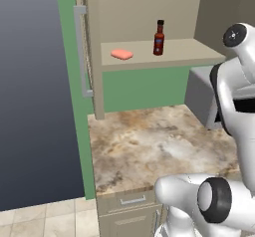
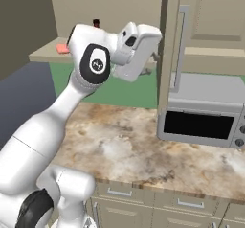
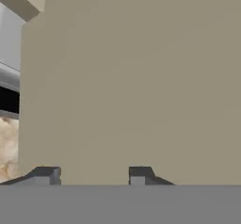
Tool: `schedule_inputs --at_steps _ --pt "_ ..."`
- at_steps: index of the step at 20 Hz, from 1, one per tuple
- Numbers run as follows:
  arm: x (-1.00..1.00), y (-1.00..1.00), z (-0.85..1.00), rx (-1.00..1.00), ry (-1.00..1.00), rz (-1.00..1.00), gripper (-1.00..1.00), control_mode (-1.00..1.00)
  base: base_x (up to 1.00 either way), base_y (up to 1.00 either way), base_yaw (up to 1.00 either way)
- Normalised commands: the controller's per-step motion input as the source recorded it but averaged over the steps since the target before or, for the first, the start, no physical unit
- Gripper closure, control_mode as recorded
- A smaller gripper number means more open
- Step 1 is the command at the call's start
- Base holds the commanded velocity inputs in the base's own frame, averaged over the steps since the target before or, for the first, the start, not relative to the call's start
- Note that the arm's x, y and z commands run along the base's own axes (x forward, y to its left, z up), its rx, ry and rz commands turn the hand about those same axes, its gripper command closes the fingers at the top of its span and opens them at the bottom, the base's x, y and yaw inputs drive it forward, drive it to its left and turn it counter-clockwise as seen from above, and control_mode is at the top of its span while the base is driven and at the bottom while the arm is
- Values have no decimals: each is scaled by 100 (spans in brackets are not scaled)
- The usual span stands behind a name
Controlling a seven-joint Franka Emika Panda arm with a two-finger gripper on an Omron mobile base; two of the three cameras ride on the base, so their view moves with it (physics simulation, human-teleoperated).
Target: The dining table condiment station is running low on condiment bottle. Refill the condiment station by opening the cabinet and taking the condiment bottle from the cabinet and placing it on the dining table.
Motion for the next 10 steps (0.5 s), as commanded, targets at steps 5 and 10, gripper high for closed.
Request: schedule_inputs --at_steps 5,10 --pt "-37 91 -7 -1 -5 15 -100 -100 0 0 0" --pt "0 100 -17 13 -19 11 -100 -100 0 0 0"
